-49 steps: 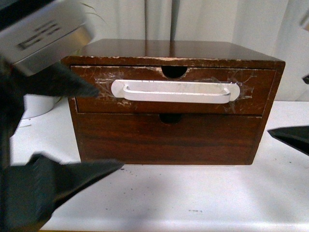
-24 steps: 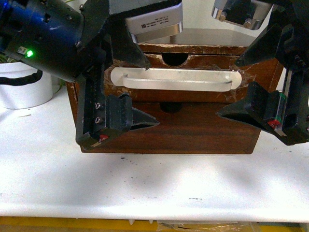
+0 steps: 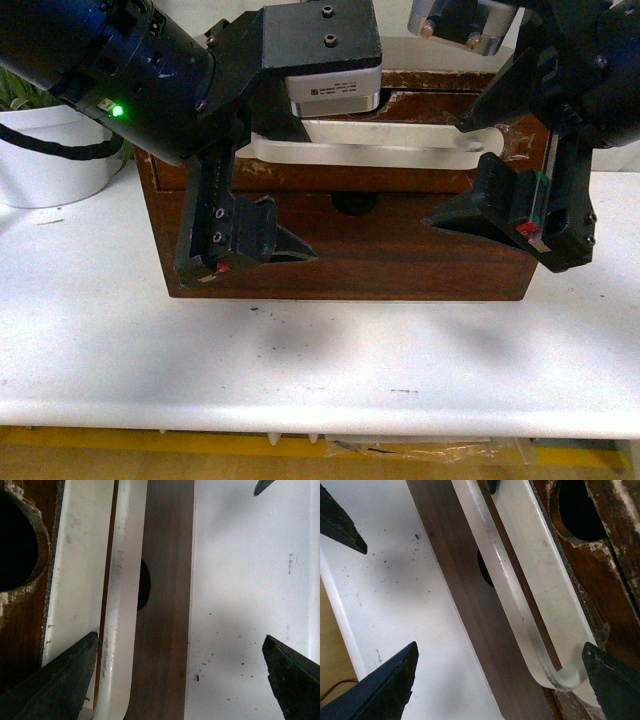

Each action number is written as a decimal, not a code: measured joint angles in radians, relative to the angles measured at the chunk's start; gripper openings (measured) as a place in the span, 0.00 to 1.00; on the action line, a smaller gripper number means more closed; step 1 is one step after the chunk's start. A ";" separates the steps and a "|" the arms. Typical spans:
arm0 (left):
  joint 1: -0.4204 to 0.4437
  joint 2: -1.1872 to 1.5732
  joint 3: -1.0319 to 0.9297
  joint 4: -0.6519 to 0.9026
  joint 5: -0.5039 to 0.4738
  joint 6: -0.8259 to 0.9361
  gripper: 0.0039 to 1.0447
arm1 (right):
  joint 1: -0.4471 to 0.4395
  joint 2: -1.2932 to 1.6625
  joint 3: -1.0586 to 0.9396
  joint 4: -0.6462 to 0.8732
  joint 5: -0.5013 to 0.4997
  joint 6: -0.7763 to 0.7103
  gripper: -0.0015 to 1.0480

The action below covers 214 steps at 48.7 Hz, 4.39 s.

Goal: Open drawer

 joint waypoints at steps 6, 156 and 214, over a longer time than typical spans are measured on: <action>0.002 0.002 0.000 0.002 0.003 0.003 0.94 | 0.001 0.043 0.031 0.004 -0.008 0.008 0.91; 0.322 -1.721 -1.234 0.282 -0.394 -1.215 0.04 | -0.315 -1.590 -1.139 0.240 0.332 0.903 0.04; 0.322 -1.722 -1.234 0.282 -0.394 -1.211 0.94 | -0.315 -1.591 -1.139 0.240 0.332 0.906 0.91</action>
